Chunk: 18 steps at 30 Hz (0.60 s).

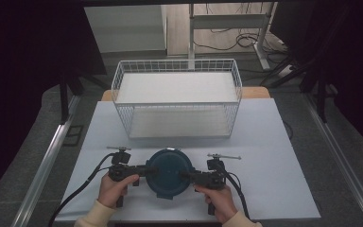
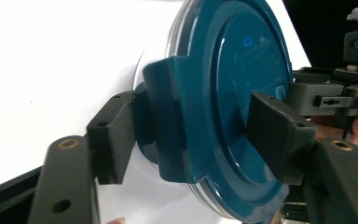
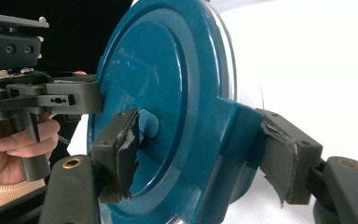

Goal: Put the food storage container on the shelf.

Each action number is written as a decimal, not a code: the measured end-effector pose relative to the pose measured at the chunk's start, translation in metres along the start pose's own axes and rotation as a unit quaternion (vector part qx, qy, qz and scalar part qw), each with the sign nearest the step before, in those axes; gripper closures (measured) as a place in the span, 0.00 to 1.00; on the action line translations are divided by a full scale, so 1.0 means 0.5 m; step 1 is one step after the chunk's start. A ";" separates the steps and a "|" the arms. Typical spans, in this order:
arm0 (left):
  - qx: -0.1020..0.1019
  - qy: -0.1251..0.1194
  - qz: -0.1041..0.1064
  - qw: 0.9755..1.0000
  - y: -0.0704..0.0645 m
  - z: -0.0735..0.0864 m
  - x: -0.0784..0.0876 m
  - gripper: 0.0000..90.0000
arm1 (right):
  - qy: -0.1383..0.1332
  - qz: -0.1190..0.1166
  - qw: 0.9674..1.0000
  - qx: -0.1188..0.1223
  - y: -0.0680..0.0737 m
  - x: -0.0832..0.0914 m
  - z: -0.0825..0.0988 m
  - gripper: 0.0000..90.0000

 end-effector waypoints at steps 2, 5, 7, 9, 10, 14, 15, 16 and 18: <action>-0.003 -0.003 0.000 1.000 -0.003 0.001 0.002 0.43 | -0.004 -0.004 1.000 0.001 -0.002 0.002 0.002 0.39; -0.012 -0.009 -0.001 1.000 -0.009 0.006 0.007 0.44 | -0.011 -0.016 1.000 -0.002 -0.004 0.009 0.008 0.41; -0.014 -0.009 -0.003 1.000 -0.011 0.008 0.009 0.44 | -0.013 -0.018 1.000 0.001 -0.003 0.011 0.010 0.41; -0.015 -0.009 -0.004 1.000 -0.012 0.009 0.010 0.44 | -0.014 -0.018 1.000 0.002 -0.002 0.012 0.010 0.42; -0.016 -0.010 -0.004 1.000 -0.012 0.009 0.011 0.44 | -0.014 -0.018 1.000 0.004 -0.001 0.012 0.010 0.42; -0.019 -0.017 -0.002 1.000 -0.014 0.010 0.015 0.46 | -0.019 -0.019 1.000 0.007 0.001 0.015 0.011 0.43; -0.020 -0.019 -0.003 1.000 -0.014 0.010 0.016 0.46 | -0.019 -0.019 1.000 0.008 0.001 0.014 0.011 0.43; -0.020 -0.020 -0.003 1.000 -0.015 0.010 0.016 0.46 | -0.020 -0.019 1.000 0.008 0.001 0.014 0.011 0.43; -0.023 -0.019 -0.005 1.000 -0.016 0.011 0.018 0.46 | -0.020 -0.018 1.000 0.011 0.003 0.015 0.011 0.43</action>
Point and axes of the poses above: each handheld gripper's, and its own axes: x roughly backward along the jaws, z roughly out of its underside, y roughly to its left, the point moved 6 cm from there along -x, roughly forward along the jaws, and after that the axes turned 5 degrees about y, right-handed, at the moved point
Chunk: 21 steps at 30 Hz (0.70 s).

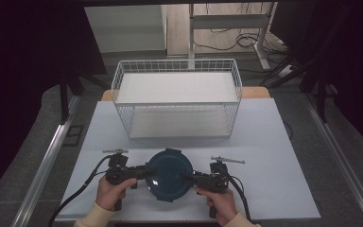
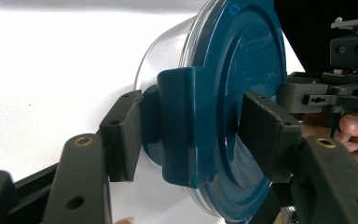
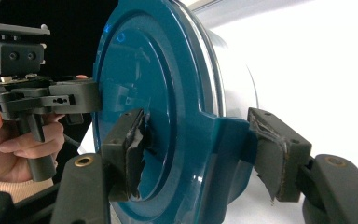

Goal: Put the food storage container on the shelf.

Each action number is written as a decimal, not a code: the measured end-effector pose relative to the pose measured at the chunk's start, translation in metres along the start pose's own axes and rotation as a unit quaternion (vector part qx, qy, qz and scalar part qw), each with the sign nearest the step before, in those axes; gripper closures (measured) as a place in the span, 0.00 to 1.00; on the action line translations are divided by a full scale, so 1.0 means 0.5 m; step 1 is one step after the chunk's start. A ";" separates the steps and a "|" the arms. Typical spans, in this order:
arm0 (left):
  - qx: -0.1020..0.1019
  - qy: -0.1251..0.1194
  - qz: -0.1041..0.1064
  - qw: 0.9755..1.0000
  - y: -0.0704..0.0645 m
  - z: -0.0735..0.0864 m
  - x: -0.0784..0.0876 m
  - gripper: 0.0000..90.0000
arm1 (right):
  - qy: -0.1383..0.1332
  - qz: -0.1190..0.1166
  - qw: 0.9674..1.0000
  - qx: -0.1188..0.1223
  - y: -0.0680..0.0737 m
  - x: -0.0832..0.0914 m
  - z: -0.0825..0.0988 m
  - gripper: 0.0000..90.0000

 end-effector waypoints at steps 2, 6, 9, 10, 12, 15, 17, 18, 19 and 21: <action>-0.002 -0.001 -0.001 1.000 -0.001 0.000 0.001 0.46 | 0.000 0.001 1.000 0.005 0.003 0.000 0.000 0.43; -0.005 -0.008 0.001 1.000 -0.005 -0.002 0.007 0.46 | -0.003 0.004 1.000 0.019 0.009 0.004 -0.004 0.43; -0.009 -0.011 0.003 1.000 -0.010 -0.004 0.011 0.46 | -0.009 0.007 0.999 0.034 0.016 0.008 -0.010 0.43; -0.011 -0.014 0.003 1.000 -0.011 -0.005 0.013 0.46 | -0.010 0.008 0.999 0.039 0.018 0.010 -0.011 0.43; -0.010 -0.018 0.005 1.000 -0.014 -0.007 0.016 0.46 | -0.011 0.008 0.999 0.044 0.022 0.013 -0.014 0.44; -0.011 -0.022 0.010 1.000 -0.016 -0.010 0.020 0.47 | -0.014 0.009 0.998 0.052 0.027 0.017 -0.018 0.44; -0.011 -0.025 0.013 1.000 -0.018 -0.012 0.023 0.47 | -0.015 0.009 0.998 0.057 0.030 0.019 -0.020 0.43; -0.011 -0.026 0.015 0.999 -0.019 -0.013 0.023 0.47 | -0.016 0.009 0.998 0.057 0.031 0.020 -0.021 0.43; -0.010 -0.028 0.016 0.999 -0.019 -0.015 0.024 0.48 | -0.016 0.008 0.998 0.059 0.032 0.021 -0.022 0.43; -0.010 -0.029 0.018 0.999 -0.022 -0.018 0.026 0.48 | -0.017 0.008 0.998 0.062 0.033 0.023 -0.024 0.43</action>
Point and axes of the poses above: each handheld gripper's, and its own axes: x roughly backward along the jaws, z roughly out of its underside, y roughly to its left, the point moved 6 cm from there along -x, roughly forward along the jaws, and after that the axes turned 5 degrees about y, right-handed, at the moved point
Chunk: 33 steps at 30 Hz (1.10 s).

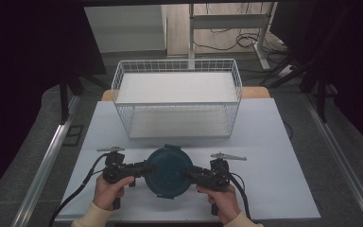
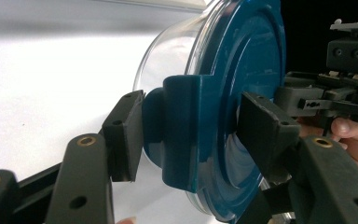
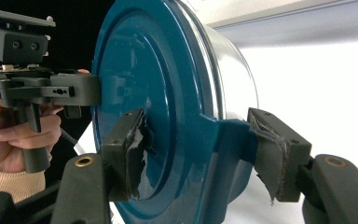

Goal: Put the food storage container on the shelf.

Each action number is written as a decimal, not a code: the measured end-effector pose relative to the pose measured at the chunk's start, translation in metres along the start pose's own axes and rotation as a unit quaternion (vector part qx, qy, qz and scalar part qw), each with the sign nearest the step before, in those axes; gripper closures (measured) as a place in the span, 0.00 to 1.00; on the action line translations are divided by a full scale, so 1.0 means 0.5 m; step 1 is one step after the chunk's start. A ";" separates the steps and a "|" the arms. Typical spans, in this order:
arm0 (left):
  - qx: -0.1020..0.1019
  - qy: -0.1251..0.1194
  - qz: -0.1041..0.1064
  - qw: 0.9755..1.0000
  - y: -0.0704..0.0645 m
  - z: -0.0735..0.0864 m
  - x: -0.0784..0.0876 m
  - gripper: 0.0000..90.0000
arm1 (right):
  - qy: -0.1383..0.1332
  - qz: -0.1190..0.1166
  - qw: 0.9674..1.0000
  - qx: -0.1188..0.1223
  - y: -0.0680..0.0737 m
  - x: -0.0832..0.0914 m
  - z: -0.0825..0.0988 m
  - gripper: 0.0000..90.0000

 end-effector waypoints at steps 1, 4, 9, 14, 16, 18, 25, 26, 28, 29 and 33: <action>-0.003 0.000 -0.002 1.000 -0.002 -0.001 0.000 0.48 | 0.000 0.000 1.000 0.002 0.000 0.001 -0.001 0.43; -0.011 -0.002 -0.007 1.000 -0.008 -0.008 0.000 0.48 | -0.001 -0.002 1.000 0.003 0.000 0.005 -0.005 0.43; -0.015 -0.005 -0.006 1.000 -0.015 -0.014 0.001 0.47 | -0.005 0.001 1.000 0.011 0.003 0.012 -0.013 0.43; -0.024 -0.012 -0.004 1.000 -0.028 -0.024 0.009 0.47 | -0.004 0.005 1.000 0.025 0.013 0.024 -0.026 0.43; -0.030 -0.015 -0.004 0.999 -0.036 -0.030 0.013 0.47 | -0.008 0.005 0.999 0.034 0.017 0.029 -0.031 0.43; -0.033 -0.017 -0.004 0.999 -0.040 -0.035 0.015 0.47 | -0.011 0.005 0.999 0.040 0.022 0.036 -0.039 0.44; -0.040 -0.021 -0.004 0.999 -0.052 -0.051 0.023 0.48 | -0.012 0.008 0.999 0.052 0.031 0.047 -0.058 0.43; -0.041 -0.023 -0.004 0.999 -0.053 -0.057 0.024 0.48 | -0.012 0.008 0.998 0.053 0.033 0.048 -0.062 0.44; -0.043 -0.025 -0.003 0.999 -0.055 -0.067 0.027 0.48 | -0.011 0.009 0.998 0.054 0.034 0.051 -0.072 0.43; -0.045 -0.026 -0.003 0.999 -0.056 -0.072 0.028 0.48 | -0.010 0.010 0.998 0.054 0.036 0.052 -0.080 0.43; -0.046 -0.031 -0.004 0.998 -0.060 -0.087 0.033 0.48 | -0.009 0.008 0.998 0.055 0.040 0.056 -0.101 0.43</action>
Point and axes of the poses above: each handheld gripper's, and its own axes: x roughly backward along the jaws, z roughly out of its underside, y roughly to its left, the point moved 6 cm from there along -x, roughly forward along the jaws, and after that the axes turned 5 degrees about y, right-handed, at the moved point
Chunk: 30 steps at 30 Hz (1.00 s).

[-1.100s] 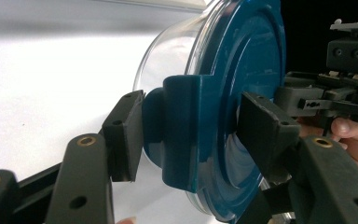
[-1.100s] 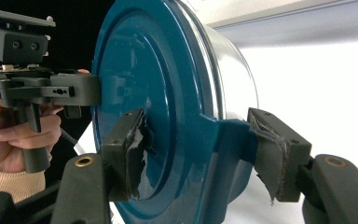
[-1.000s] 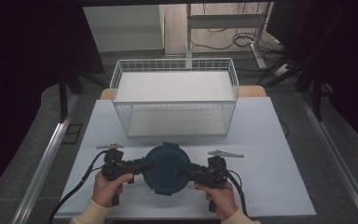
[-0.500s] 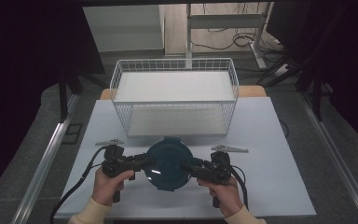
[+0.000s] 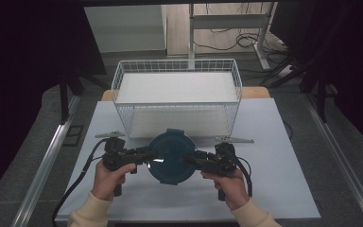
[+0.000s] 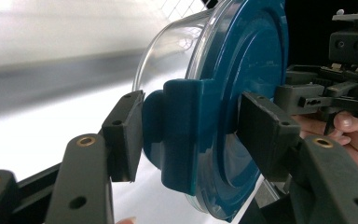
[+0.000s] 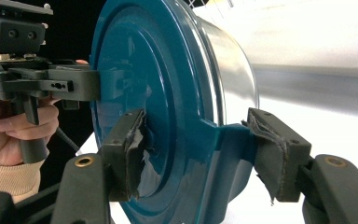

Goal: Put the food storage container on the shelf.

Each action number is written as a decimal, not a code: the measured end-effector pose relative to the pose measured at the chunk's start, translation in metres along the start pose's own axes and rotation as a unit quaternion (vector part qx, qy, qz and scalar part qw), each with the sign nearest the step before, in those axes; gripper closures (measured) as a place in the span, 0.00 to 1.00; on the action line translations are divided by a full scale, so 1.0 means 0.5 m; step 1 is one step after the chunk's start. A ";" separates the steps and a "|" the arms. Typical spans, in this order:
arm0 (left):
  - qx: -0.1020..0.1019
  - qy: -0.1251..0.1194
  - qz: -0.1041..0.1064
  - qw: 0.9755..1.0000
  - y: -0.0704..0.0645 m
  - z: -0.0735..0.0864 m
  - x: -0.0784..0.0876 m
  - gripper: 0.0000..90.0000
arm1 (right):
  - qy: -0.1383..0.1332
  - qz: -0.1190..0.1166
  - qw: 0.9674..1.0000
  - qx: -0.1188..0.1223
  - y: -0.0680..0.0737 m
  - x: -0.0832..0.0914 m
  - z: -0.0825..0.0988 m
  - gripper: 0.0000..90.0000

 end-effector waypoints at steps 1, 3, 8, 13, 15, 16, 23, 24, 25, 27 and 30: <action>-0.001 -0.002 0.002 1.000 -0.002 -0.010 0.004 0.47 | -0.001 0.001 1.000 0.004 0.001 0.001 -0.005 0.43; -0.001 -0.005 0.003 1.000 -0.002 -0.017 0.007 0.48 | -0.001 0.003 1.000 0.009 0.005 0.003 -0.016 0.44; -0.004 -0.009 0.003 1.000 -0.004 -0.031 0.015 0.47 | 0.001 0.005 1.000 0.017 0.011 0.006 -0.037 0.44; -0.004 -0.019 0.006 1.000 -0.011 -0.054 0.024 0.47 | 0.000 0.008 1.000 0.029 0.020 0.013 -0.064 0.44; -0.005 -0.021 0.006 1.000 -0.014 -0.062 0.026 0.47 | -0.001 0.010 0.999 0.035 0.023 0.016 -0.073 0.44; -0.005 -0.021 0.006 1.000 -0.014 -0.062 0.026 0.47 | -0.001 0.010 0.999 0.035 0.023 0.016 -0.073 0.44; -0.010 -0.028 0.007 1.000 -0.023 -0.101 0.033 0.47 | -0.002 0.012 0.999 0.045 0.027 0.029 -0.112 0.44; -0.011 -0.031 0.006 0.999 -0.025 -0.107 0.034 0.47 | -0.003 0.011 0.999 0.043 0.028 0.030 -0.116 0.44; -0.012 -0.032 0.006 0.999 -0.026 -0.113 0.036 0.47 | -0.004 0.011 0.999 0.046 0.028 0.031 -0.121 0.44; -0.017 -0.033 0.004 0.999 -0.029 -0.124 0.039 0.47 | -0.005 0.011 0.999 0.048 0.029 0.033 -0.132 0.44; -0.017 -0.038 0.006 0.999 -0.030 -0.142 0.045 0.48 | -0.005 0.011 0.999 0.052 0.032 0.036 -0.150 0.44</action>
Point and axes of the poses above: each handheld gripper's, and its own axes: x roughly backward along the jaws, z roughly out of its underside, y roughly to its left, the point moved 6 cm from there along -x, roughly forward along the jaws, and after that the axes turned 5 degrees about y, right-handed, at the moved point
